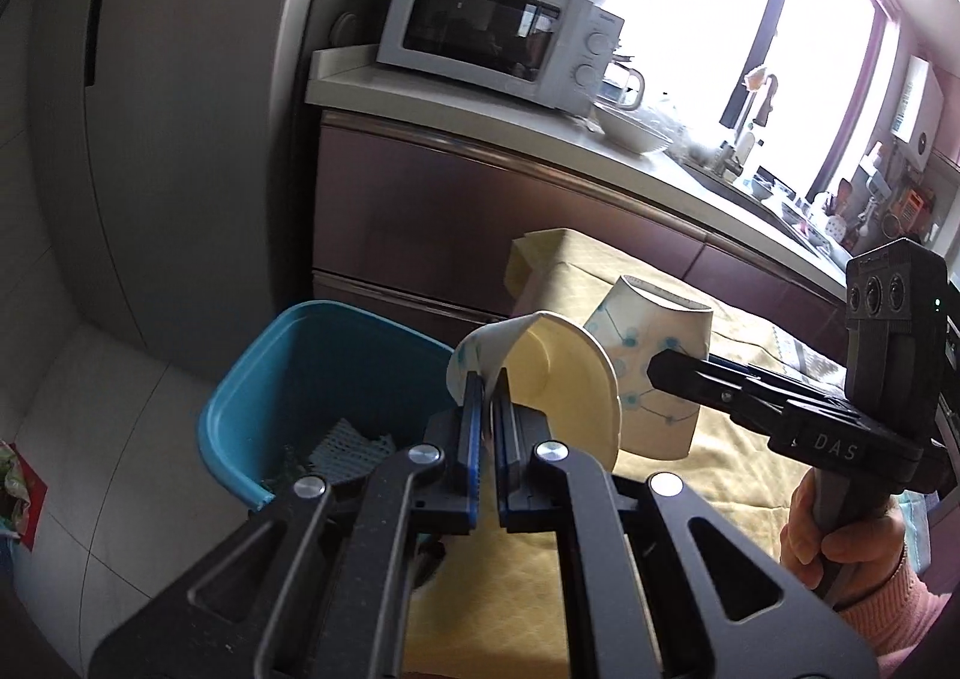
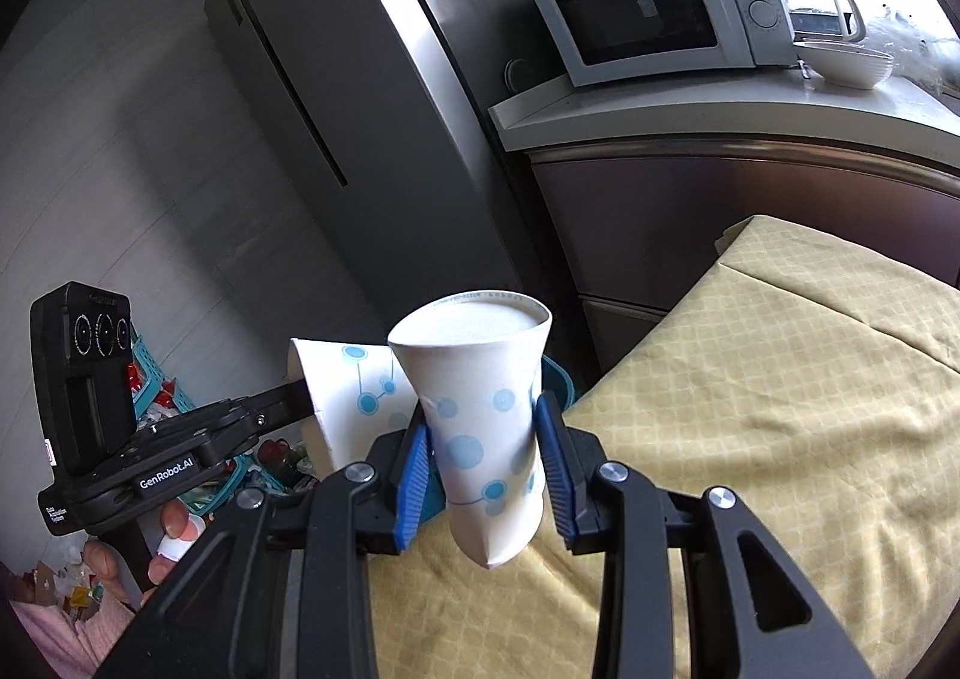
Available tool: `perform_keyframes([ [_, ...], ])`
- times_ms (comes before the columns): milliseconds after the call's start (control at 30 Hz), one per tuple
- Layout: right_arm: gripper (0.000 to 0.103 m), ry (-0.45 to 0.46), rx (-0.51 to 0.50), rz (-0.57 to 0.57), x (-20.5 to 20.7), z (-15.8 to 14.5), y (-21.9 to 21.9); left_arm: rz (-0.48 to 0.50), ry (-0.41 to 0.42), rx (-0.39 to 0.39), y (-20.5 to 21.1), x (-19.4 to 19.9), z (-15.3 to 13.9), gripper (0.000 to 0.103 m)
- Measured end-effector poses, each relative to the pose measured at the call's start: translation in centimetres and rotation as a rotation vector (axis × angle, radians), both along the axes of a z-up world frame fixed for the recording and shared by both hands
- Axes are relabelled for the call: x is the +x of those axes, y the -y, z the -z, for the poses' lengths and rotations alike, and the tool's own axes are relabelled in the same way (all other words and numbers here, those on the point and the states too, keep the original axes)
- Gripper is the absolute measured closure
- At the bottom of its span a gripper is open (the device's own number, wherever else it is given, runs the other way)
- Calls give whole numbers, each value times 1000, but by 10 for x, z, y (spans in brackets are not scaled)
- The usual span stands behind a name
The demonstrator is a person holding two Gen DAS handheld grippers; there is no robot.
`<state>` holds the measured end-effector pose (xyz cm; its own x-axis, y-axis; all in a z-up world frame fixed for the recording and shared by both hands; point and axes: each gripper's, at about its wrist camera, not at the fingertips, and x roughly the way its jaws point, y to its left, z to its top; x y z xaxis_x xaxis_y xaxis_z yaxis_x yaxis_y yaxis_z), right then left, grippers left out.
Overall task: Collect trash
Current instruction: 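Carry both paper cups over to the blue bin, then open both tools above the blue bin to drop the cups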
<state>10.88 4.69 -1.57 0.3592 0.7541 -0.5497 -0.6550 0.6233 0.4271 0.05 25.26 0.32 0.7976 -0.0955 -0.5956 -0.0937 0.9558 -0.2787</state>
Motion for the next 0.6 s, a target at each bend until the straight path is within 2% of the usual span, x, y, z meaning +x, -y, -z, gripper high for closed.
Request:
perform_keyframes([
  [600,71,-61,-114,-90,25,31,-82,-144,-72,12,-62,22,34,99],
])
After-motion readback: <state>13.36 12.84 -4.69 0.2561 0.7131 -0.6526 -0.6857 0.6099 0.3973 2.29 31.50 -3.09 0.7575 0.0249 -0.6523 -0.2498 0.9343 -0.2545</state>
